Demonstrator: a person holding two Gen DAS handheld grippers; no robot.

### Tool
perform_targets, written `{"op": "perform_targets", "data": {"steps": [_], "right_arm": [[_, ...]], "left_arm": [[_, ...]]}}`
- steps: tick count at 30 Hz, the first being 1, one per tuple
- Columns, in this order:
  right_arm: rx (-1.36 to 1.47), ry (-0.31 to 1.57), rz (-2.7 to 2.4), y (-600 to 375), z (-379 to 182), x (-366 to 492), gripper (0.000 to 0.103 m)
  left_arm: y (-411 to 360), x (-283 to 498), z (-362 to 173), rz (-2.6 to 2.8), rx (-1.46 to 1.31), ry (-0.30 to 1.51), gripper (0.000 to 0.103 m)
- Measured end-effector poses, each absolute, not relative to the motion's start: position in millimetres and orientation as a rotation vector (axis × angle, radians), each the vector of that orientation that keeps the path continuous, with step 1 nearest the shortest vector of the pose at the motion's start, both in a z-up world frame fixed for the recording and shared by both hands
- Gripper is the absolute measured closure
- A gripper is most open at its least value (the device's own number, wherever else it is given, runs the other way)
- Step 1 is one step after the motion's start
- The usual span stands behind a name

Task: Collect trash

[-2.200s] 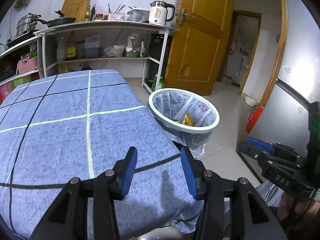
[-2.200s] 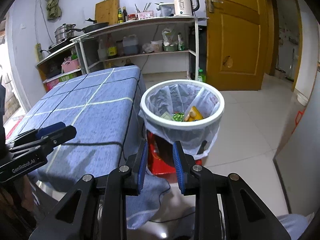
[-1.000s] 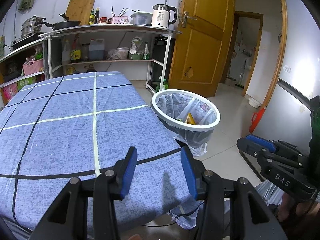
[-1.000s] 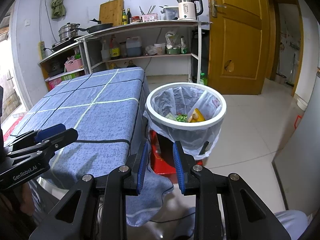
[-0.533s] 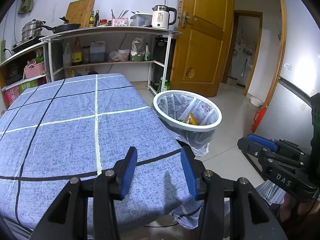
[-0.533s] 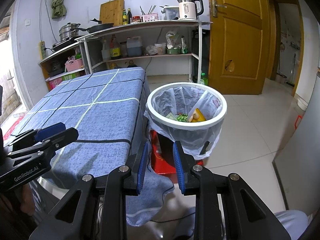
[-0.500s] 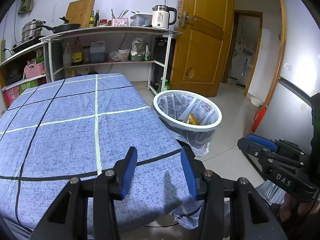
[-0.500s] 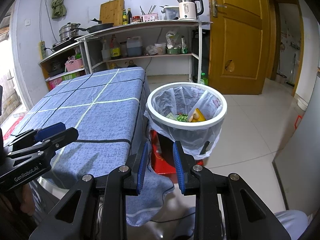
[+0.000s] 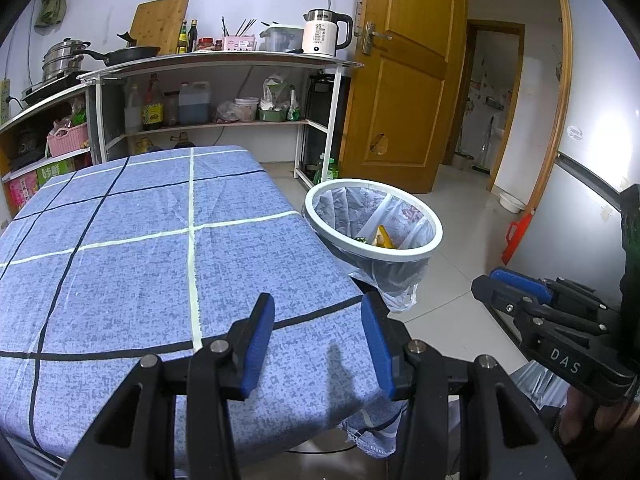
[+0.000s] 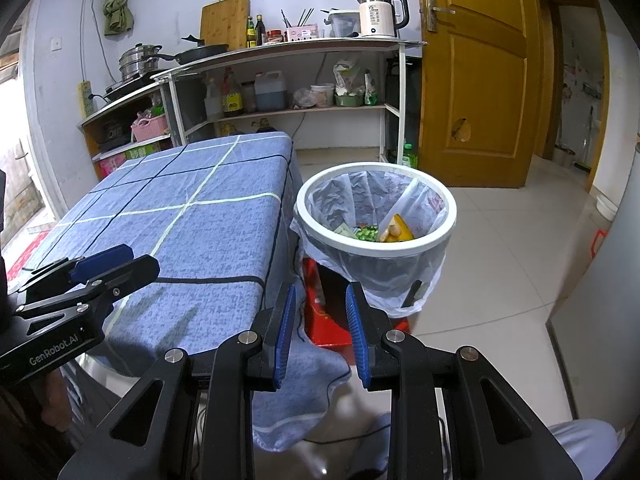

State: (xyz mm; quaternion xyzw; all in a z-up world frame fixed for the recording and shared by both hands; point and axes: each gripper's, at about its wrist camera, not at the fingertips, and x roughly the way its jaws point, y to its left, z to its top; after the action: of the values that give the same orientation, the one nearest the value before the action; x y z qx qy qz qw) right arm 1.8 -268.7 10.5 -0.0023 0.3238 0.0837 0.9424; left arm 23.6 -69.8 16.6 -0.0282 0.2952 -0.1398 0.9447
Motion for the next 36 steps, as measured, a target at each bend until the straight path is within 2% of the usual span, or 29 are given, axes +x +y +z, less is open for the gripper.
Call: {"op": "perform_targets", "data": {"steps": [36], "right_arm": [[-0.008, 0.66, 0.172, -268.3, 10.6, 2.5, 0.076]], "left_arm": [[-71.9, 24.0, 16.0, -0.283, -0.042, 0.606, 0.056]]}}
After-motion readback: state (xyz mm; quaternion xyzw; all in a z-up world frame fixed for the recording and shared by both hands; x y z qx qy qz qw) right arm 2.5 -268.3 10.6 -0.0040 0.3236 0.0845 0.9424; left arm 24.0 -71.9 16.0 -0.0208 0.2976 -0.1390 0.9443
